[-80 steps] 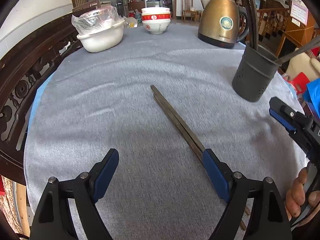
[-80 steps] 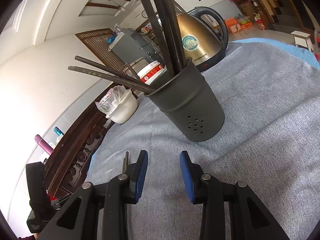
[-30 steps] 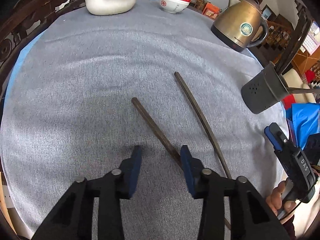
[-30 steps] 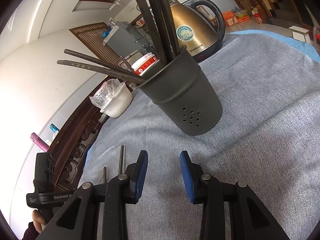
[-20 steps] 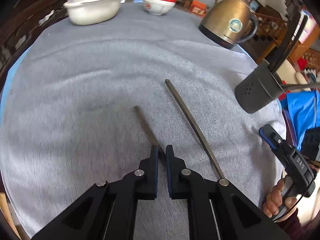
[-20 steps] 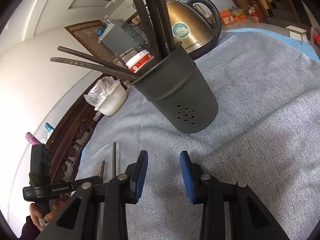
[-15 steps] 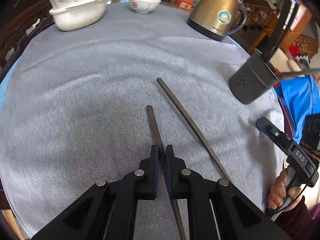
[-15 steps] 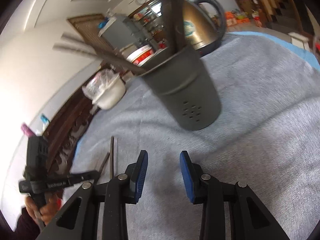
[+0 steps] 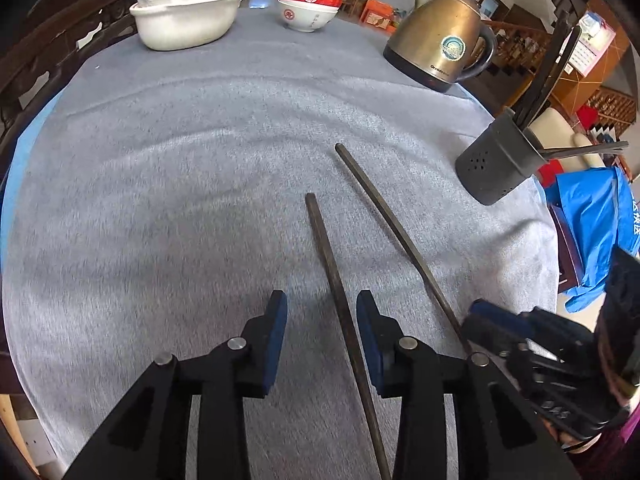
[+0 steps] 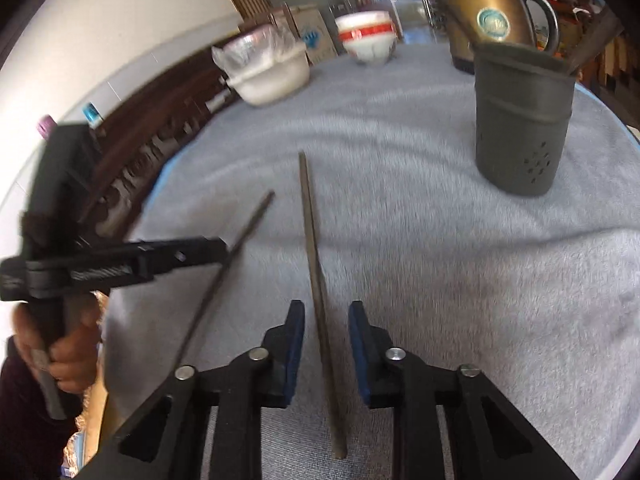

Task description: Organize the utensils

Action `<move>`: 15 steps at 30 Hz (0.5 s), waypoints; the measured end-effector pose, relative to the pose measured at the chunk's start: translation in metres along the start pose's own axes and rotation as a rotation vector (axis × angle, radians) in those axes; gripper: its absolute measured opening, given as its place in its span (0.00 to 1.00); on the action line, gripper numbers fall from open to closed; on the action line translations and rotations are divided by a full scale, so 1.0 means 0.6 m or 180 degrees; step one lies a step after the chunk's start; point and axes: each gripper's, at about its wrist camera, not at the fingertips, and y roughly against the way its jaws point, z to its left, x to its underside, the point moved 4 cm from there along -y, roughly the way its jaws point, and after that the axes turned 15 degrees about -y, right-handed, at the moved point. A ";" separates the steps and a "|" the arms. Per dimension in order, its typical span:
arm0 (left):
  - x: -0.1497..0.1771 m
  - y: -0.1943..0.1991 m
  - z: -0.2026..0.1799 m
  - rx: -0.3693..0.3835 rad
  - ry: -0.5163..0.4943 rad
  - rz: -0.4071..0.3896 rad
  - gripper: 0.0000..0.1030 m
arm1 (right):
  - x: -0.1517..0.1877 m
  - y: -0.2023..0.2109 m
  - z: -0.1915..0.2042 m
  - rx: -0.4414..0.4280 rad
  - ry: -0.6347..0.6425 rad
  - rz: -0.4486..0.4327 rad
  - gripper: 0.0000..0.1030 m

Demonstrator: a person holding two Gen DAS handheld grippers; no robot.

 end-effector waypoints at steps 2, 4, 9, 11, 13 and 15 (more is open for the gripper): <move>0.001 0.002 -0.001 -0.0005 0.0015 0.0007 0.36 | 0.008 -0.006 -0.002 0.0068 0.0010 0.0067 0.12; 0.001 0.003 -0.002 -0.0026 0.0029 0.0014 0.36 | 0.018 -0.006 -0.001 0.0145 0.0058 0.0070 0.08; -0.001 -0.003 -0.005 -0.0031 0.0073 0.0061 0.36 | 0.028 0.014 -0.013 0.0146 -0.0221 0.0113 0.07; 0.002 -0.005 -0.009 -0.0037 0.0060 0.0093 0.36 | 0.034 0.024 -0.028 0.0095 -0.0444 0.0159 0.07; 0.007 -0.006 -0.013 0.0007 0.0057 0.0101 0.36 | 0.046 0.037 -0.041 0.0030 -0.0645 0.0211 0.07; 0.014 -0.008 -0.017 0.0022 0.0038 0.0132 0.36 | 0.060 0.044 -0.050 -0.0121 -0.0836 0.0330 0.07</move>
